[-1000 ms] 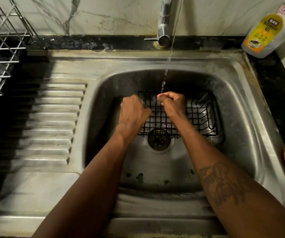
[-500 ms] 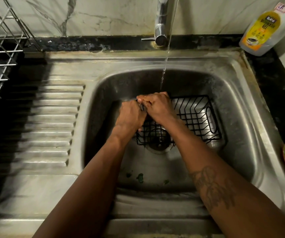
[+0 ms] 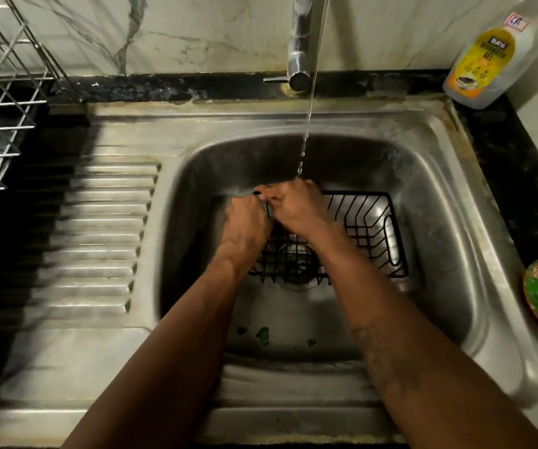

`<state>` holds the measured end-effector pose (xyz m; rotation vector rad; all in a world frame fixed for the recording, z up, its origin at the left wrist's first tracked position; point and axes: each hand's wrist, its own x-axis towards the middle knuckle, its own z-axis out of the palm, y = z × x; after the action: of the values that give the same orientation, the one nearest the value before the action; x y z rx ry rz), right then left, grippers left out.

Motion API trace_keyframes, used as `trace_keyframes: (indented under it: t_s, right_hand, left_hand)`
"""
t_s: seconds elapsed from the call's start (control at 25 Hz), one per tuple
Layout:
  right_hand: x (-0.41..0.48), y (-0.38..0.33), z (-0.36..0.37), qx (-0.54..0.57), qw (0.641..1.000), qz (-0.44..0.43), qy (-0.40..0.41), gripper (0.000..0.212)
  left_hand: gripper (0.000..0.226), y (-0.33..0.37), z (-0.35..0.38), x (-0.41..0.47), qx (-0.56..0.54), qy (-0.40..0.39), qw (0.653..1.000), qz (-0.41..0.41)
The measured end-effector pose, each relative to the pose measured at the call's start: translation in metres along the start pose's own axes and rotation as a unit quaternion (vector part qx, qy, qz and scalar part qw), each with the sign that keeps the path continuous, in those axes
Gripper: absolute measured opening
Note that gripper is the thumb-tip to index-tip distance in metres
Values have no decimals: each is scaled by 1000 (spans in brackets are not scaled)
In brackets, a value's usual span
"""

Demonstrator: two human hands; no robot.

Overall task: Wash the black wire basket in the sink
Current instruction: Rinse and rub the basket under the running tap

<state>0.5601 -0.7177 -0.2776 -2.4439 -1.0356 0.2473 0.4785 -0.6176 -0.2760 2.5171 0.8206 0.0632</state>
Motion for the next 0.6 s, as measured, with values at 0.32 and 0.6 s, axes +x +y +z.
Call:
trace_keyframes:
  t_s: [0.32, 0.6]
  right_hand:
    - [-30, 70, -49, -11, 984, 158, 84, 21]
    - [-6, 38, -26, -30, 993, 107, 27, 22]
  left_hand:
    - [24, -29, -18, 1, 26, -32, 995, -90]
    - [15, -27, -20, 8, -87, 53, 986, -132]
